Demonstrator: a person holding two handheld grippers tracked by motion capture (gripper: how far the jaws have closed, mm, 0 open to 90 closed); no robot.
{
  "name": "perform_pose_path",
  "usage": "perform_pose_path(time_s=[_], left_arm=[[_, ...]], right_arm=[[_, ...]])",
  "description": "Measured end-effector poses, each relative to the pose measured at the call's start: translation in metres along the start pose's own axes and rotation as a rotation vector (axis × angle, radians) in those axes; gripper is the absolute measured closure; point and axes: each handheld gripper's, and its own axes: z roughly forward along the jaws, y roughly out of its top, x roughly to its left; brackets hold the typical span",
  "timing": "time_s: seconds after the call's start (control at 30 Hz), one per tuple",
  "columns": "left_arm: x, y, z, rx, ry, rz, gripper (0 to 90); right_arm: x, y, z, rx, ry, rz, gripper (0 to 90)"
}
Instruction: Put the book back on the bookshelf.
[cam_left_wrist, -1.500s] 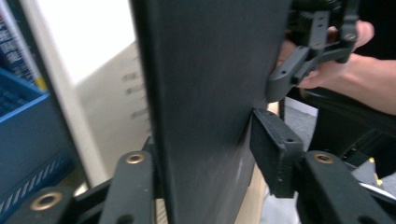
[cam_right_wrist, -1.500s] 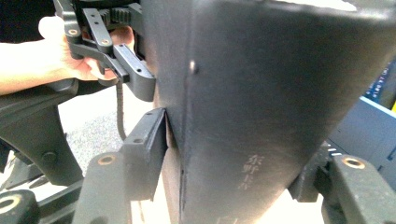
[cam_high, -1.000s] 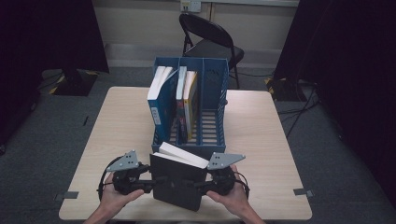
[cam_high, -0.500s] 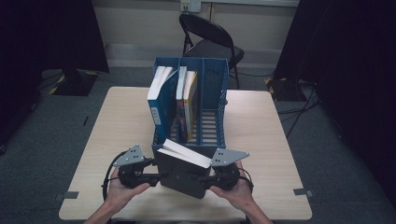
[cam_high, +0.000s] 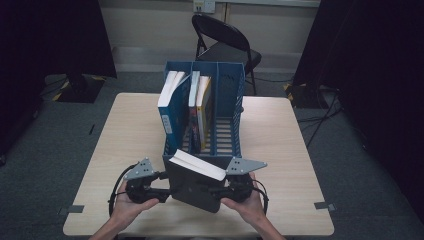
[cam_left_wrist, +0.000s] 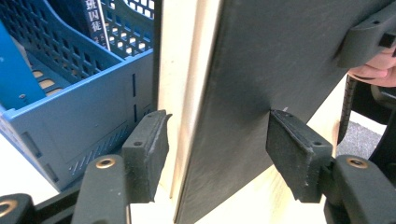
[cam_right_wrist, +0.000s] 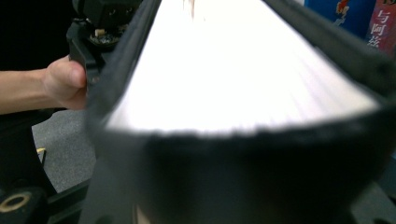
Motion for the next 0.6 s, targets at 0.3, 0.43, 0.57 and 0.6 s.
perform_pose_path(time_s=[0.3, 0.43, 0.57, 0.6], left_arm=[[-0.0033, 0.0008, 0.0053, 0.006, 0.004, 0.015, 38.7], [-0.0023, 0.001, 0.0046, 0.005, 0.001, -0.002, 39.5], [-0.0031, -0.0008, 0.0045, 0.036, 0.061, 0.02, 35.0], [-0.0016, -0.0015, 0.0032, 0.041, 0.067, 0.02, 32.5]], right_arm=[[0.0015, 0.0036, 0.0075, 0.013, -0.018, -0.01, 43.0], [0.0015, 0.0043, 0.008, 0.022, -0.02, -0.005, 43.6], [0.0044, 0.0051, 0.0074, 0.043, -0.033, -0.034, 46.5], [0.0055, 0.0057, 0.0059, 0.054, -0.038, -0.053, 48.4]])
